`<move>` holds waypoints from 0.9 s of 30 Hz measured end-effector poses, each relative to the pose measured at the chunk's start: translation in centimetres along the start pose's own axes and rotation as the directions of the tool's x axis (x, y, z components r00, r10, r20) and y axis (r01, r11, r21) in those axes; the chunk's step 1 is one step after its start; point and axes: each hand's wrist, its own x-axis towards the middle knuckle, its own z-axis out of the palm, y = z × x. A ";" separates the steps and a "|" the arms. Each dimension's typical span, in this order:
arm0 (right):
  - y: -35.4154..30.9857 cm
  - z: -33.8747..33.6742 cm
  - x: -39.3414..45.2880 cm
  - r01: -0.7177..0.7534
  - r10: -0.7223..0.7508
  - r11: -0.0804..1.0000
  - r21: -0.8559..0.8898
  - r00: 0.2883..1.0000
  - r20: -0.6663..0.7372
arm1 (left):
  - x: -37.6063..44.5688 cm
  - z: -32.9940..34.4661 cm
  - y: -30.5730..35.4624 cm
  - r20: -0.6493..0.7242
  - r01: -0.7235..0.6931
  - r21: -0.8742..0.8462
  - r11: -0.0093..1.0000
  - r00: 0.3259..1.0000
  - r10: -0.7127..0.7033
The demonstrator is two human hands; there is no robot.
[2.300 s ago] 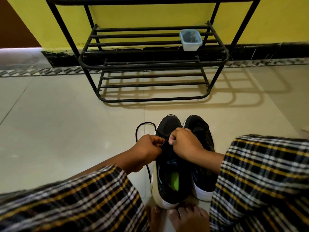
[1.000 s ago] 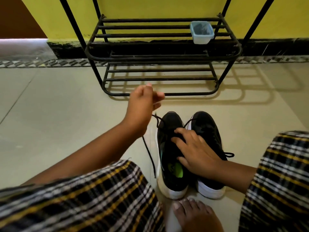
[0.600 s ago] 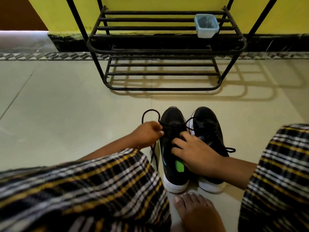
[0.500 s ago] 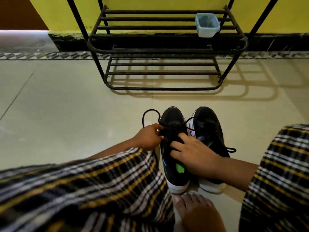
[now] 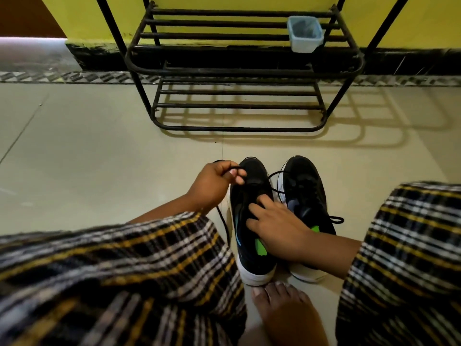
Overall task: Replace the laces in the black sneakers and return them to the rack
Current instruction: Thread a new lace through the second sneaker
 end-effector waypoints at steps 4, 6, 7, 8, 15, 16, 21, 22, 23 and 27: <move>-0.3 -0.4 0.0 -0.054 0.052 0.998 0.023 0.995 0.085 | 0.1 -0.5 2.6 -0.080 -0.042 -0.059 0.997 0.996 0.037; -0.2 -0.4 0.0 -0.081 0.075 0.996 0.048 0.991 0.115 | 0.4 -0.8 4.6 -0.121 0.047 -0.379 0.924 0.988 -0.100; -0.2 -0.4 0.0 -0.087 0.078 0.994 0.059 0.989 0.129 | 0.6 -1.1 5.4 -0.113 0.078 -0.561 0.824 0.979 -0.169; -0.2 -0.4 0.0 -0.092 0.083 0.994 0.066 0.988 0.130 | 0.7 -1.5 6.0 -0.102 0.089 -0.693 0.716 0.970 -0.219; -0.4 -0.1 -0.1 -0.152 0.150 0.986 0.064 0.988 0.022 | -0.3 -4.0 3.5 -0.011 0.226 -0.877 0.425 0.874 -0.486; -0.5 0.0 -0.1 -0.156 0.157 0.986 0.066 0.988 -0.007 | -0.6 -4.1 3.1 0.023 0.234 -0.901 0.364 0.866 -0.499; -0.8 0.1 0.3 -0.172 0.173 0.982 0.076 0.985 -0.004 | -1.0 -6.0 4.0 -0.135 -0.052 -0.975 0.217 0.910 -0.391; -0.8 0.1 0.3 -0.184 0.183 0.981 0.064 0.983 0.026 | -1.0 -6.3 4.5 -0.187 -0.119 -0.974 0.195 0.907 -0.378; -0.8 0.0 0.4 -0.198 0.195 0.979 0.054 0.980 0.050 | -1.0 -6.7 4.9 -0.228 -0.166 -0.967 0.193 0.902 -0.366; -0.9 0.7 0.8 -0.177 0.179 0.984 0.035 0.982 -0.059 | -1.3 -7.4 6.3 -0.488 -0.315 -0.802 0.508 0.835 -0.253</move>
